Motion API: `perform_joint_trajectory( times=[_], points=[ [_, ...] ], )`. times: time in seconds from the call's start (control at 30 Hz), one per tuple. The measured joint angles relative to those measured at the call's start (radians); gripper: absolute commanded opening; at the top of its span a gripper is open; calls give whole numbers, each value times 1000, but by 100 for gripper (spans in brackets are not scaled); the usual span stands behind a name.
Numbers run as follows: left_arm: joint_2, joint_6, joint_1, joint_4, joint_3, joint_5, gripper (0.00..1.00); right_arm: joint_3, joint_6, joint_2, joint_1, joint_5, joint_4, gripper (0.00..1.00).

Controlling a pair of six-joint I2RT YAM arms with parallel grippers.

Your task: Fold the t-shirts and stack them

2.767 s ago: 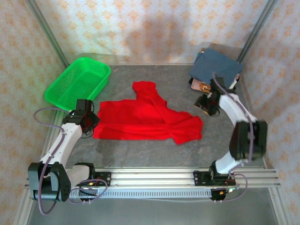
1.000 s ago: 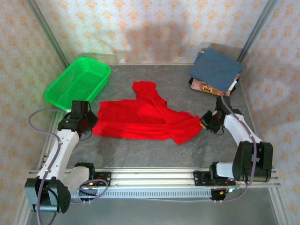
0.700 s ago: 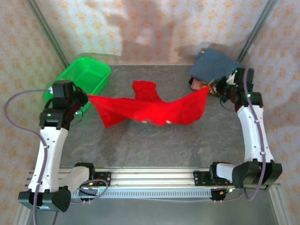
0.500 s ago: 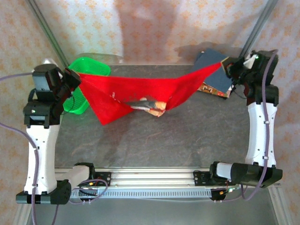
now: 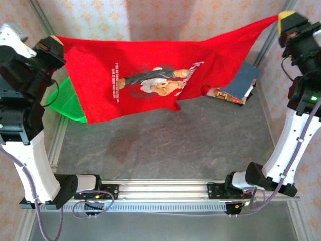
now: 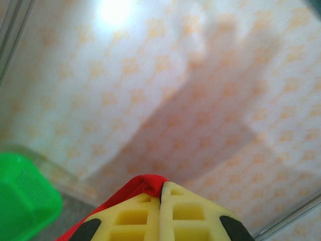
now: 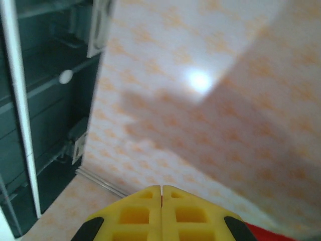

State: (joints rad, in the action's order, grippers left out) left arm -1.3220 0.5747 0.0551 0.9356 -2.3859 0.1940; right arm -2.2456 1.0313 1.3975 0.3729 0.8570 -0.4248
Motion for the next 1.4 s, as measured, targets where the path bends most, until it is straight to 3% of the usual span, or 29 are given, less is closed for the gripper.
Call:
perform_joint_trajectory(
  times=[0.13,0.23,0.7,0.9,1.1,1.27,1.4],
  points=[
    [-60,-43,0,0,-156,1,0,-225,47,108,51,11,29,0],
    [-75,-58,0,0,-179,3,0,-336,86,183,88,24,58,0],
    [-46,-80,0,-18,53,18,0,-259,87,205,100,95,62,0],
    [-106,-86,0,-79,77,48,0,-323,92,336,84,121,85,0],
    [-378,-14,23,-153,-93,161,0,-500,143,634,6,123,153,0],
    [-732,141,71,-201,-441,276,0,-523,243,841,-21,111,266,0],
    [-838,241,95,-245,-476,329,0,-523,306,914,-21,93,329,0]
  ],
)
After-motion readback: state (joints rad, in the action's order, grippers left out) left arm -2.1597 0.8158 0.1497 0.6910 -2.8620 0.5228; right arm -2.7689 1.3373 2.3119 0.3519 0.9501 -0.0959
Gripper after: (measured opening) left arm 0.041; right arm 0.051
